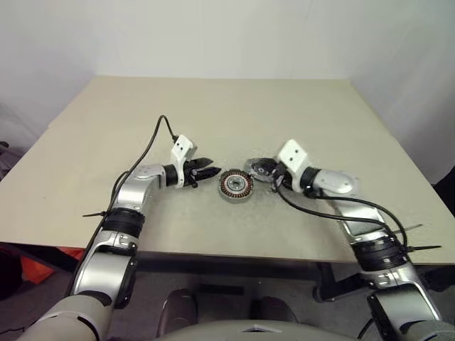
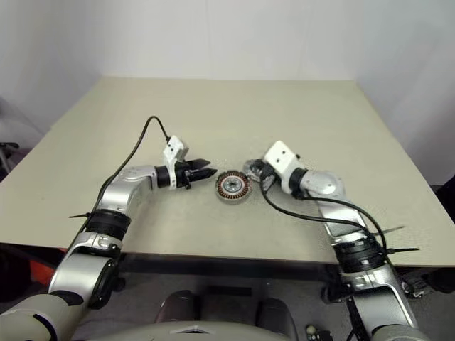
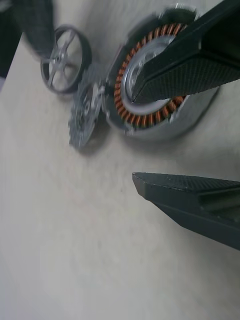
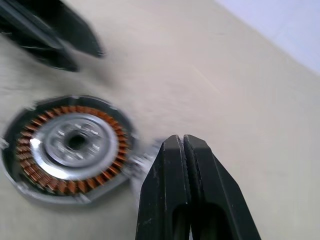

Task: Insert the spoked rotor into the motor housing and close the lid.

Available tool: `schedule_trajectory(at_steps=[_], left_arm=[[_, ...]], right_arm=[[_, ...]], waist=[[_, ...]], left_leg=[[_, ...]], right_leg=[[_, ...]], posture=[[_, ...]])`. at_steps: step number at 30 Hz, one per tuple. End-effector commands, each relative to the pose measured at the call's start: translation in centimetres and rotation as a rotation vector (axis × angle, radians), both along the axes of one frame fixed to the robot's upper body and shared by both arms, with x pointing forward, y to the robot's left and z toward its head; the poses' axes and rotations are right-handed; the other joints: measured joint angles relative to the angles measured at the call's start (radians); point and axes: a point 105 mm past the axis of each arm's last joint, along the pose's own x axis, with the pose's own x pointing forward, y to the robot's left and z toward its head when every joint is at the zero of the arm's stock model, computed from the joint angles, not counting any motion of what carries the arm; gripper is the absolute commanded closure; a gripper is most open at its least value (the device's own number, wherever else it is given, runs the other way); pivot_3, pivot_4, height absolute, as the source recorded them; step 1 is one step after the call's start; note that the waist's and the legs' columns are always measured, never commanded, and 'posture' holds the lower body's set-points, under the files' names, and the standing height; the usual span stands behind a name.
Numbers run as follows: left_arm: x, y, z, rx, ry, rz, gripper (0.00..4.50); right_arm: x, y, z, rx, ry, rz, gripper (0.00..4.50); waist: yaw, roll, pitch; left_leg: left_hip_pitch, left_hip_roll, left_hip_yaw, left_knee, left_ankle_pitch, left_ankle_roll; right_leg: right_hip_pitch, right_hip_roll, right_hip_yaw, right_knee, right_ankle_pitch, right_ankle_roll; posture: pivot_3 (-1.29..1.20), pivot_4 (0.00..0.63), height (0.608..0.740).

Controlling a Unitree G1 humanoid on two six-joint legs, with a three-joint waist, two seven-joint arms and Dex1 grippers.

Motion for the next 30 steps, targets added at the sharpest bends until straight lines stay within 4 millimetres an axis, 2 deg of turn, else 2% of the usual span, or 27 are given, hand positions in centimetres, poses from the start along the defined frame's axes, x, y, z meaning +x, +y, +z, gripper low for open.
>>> schedule_trajectory(at_steps=[1,4,5,7,10,11,14,18,26,30], left_arm=[[-0.3,-0.7,0.9,0.026,-0.057,-0.072,2.20],[-0.3,-1.1,0.6,0.070,-0.082,-0.108,2.20],[-0.3,-1.3,0.5,0.084,-0.096,-0.121,2.20],[-0.2,-1.5,0.4,0.099,-0.113,-0.140,2.20],[-0.3,-1.9,0.2,0.127,-0.134,-0.188,2.20],[-0.4,-2.1,0.1,0.132,-0.139,-0.201,2.20],[-0.4,-2.4,-0.1,0.147,-0.152,-0.233,2.20],[-0.5,-2.5,-0.1,0.148,-0.153,-0.261,2.20],[-0.5,-2.0,0.5,0.148,-0.164,-0.295,2.20],[-0.4,-1.8,0.9,0.134,-0.166,-0.285,2.20]], right_arm=[[-0.6,-3.0,0.8,0.010,-0.004,-0.089,4.43],[-1.4,-5.9,-0.1,0.050,0.053,-0.201,4.43],[-1.7,-6.9,-0.1,0.096,0.076,-0.241,4.27],[-2.1,-8.2,0.1,0.160,0.097,-0.297,3.82],[-1.6,-11.1,0.9,0.274,0.087,-0.475,2.82],[-1.7,-11.3,1.1,0.325,0.102,-0.491,2.50],[-1.9,-11.6,0.8,0.521,0.201,-0.531,2.50],[-1.6,-12.1,-0.4,0.687,0.324,-0.598,2.50],[-0.6,-11.4,-1.6,0.830,0.446,-0.639,2.50],[-0.5,-10.4,-2.0,0.889,0.502,-0.623,2.50]], waist=[[0.000,0.000,0.000],[0.001,0.000,0.000],[0.000,0.000,0.000],[-0.001,0.000,0.000],[-0.004,0.000,0.000],[-0.004,0.000,0.000],[-0.004,0.000,0.000],[-0.002,0.001,0.000],[-0.001,0.001,0.000],[0.000,0.001,0.000]], left_leg=[[0.000,0.000,0.000,0.000,0.000,0.000],[0.000,0.000,0.000,0.000,0.000,0.000],[0.000,0.000,0.000,0.000,0.000,0.000],[0.000,0.000,0.000,0.000,0.000,0.000],[0.001,0.000,0.000,0.000,0.000,0.000],[0.001,0.000,0.000,0.000,0.000,0.000],[0.002,0.000,0.000,0.000,0.000,0.000],[0.002,0.000,0.001,-0.001,0.000,0.000],[0.002,0.000,0.001,-0.001,0.001,-0.001],[0.002,0.000,0.001,-0.001,0.001,-0.001]], right_leg=[[0.000,0.000,0.000,0.000,0.000,0.000],[0.000,0.000,0.000,0.000,0.000,0.000],[0.000,0.000,0.000,0.000,0.000,0.000],[0.000,0.000,0.000,0.000,0.000,0.000],[0.000,0.000,0.000,0.000,0.000,0.000],[0.000,0.000,0.000,0.000,0.000,0.000],[0.000,0.000,0.000,0.000,0.000,0.000],[0.000,0.000,0.000,0.000,0.000,0.000],[0.000,-0.001,0.000,0.000,0.000,0.000],[0.000,-0.001,0.000,0.000,0.000,0.000]], posture=[[0.00,0.000,0.740],[0.00,0.000,0.740],[0.00,0.000,0.740],[0.00,0.000,0.740],[0.00,0.000,0.740],[0.00,0.000,0.740],[0.00,0.000,0.740],[0.00,0.000,0.740],[0.00,0.000,0.740],[0.00,0.000,0.740]])
